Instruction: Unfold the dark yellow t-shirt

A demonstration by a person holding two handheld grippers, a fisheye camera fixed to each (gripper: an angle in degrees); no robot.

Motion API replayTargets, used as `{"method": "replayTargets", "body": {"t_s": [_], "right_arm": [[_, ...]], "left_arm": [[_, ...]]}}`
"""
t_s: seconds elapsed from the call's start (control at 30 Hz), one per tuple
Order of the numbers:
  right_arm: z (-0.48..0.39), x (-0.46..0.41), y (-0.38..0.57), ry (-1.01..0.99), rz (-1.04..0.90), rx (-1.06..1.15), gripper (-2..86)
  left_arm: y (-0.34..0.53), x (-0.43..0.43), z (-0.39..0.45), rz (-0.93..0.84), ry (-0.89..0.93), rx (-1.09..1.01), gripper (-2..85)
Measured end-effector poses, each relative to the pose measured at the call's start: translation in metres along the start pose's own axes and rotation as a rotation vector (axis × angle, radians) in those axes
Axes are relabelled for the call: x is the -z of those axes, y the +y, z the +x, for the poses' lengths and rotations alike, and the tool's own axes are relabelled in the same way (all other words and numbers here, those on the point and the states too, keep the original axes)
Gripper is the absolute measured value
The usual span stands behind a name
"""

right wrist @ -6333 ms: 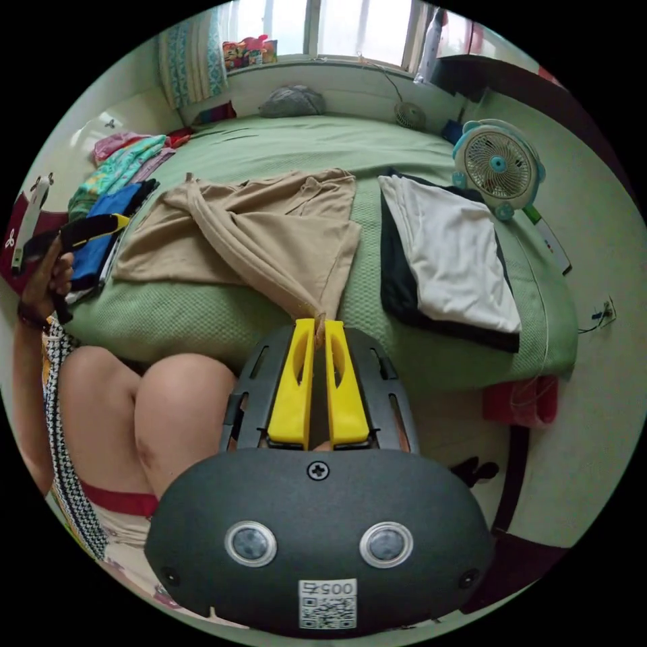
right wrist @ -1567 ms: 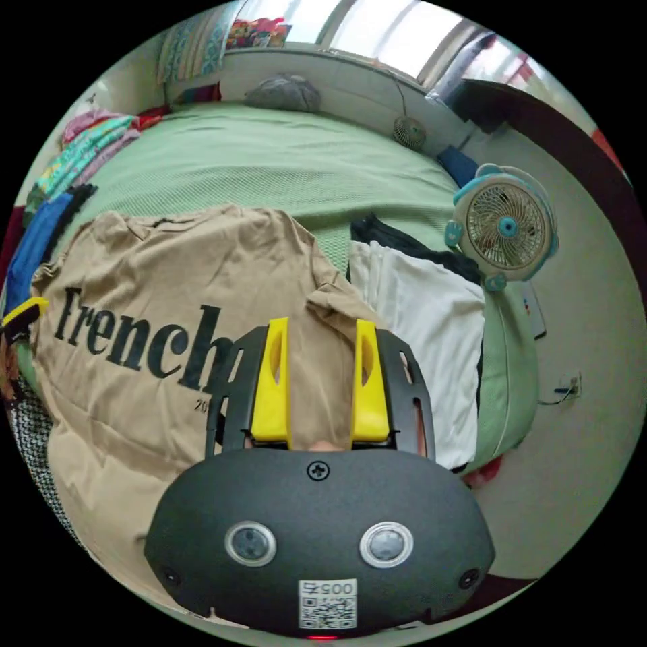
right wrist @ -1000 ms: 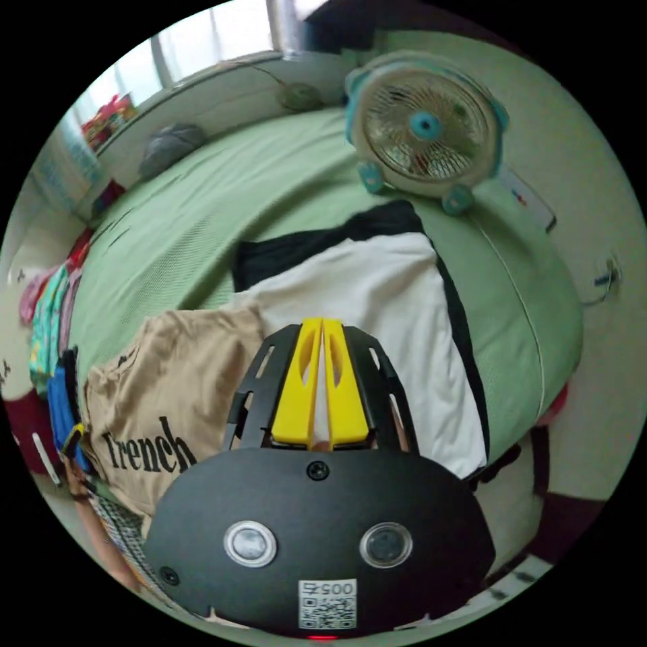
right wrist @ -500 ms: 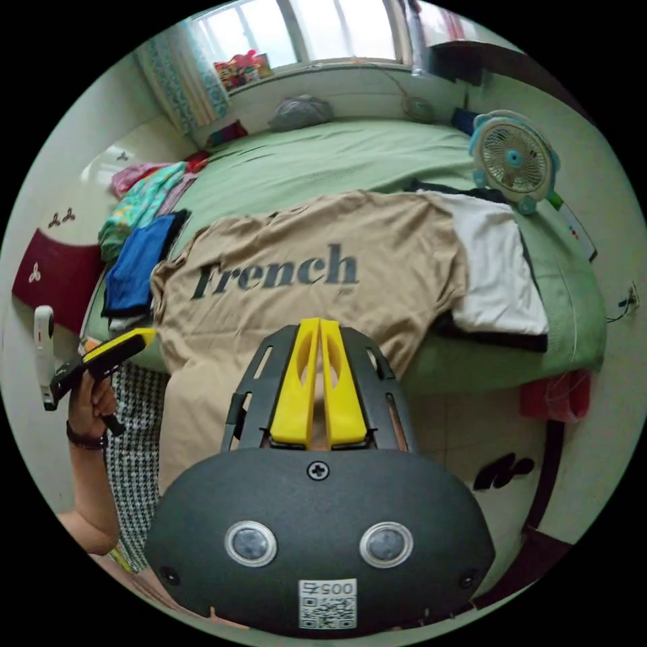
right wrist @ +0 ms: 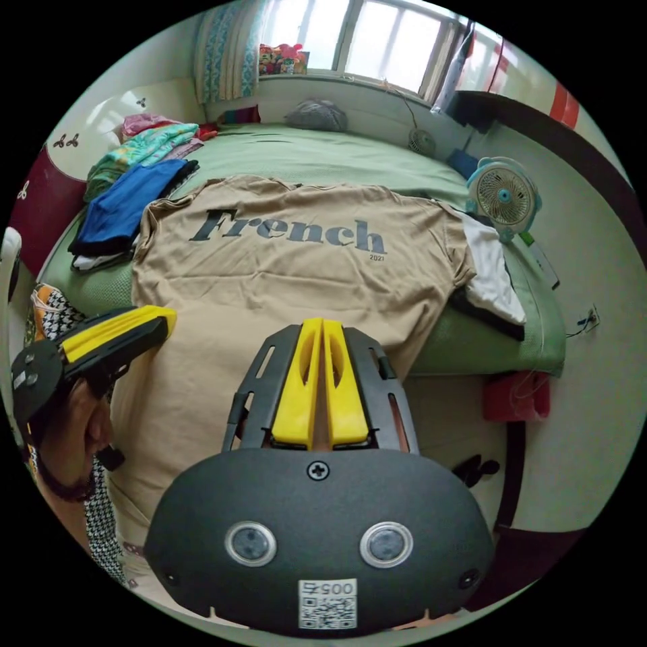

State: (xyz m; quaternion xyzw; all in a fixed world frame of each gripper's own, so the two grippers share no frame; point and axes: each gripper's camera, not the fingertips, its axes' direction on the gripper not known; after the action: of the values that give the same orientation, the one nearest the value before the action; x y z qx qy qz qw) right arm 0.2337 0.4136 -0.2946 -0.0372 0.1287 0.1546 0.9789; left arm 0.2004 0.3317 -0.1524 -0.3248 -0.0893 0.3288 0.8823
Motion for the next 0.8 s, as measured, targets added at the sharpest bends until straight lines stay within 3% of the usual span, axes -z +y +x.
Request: {"method": "replayTargets", "body": {"t_s": [0.37, 0.8], "right_arm": [[-0.044, -0.003, 0.03, 0.12, 0.02, 0.043, -1.0], [-0.054, -0.006, 0.051, 0.066, 0.021, 0.023, -0.9]], "left_arm": [[0.027, -0.001, 0.04, 0.009, -0.113, -0.048, -0.5], [0.05, -0.003, 0.073, 0.004, -0.158, -0.072, -0.6]]}}
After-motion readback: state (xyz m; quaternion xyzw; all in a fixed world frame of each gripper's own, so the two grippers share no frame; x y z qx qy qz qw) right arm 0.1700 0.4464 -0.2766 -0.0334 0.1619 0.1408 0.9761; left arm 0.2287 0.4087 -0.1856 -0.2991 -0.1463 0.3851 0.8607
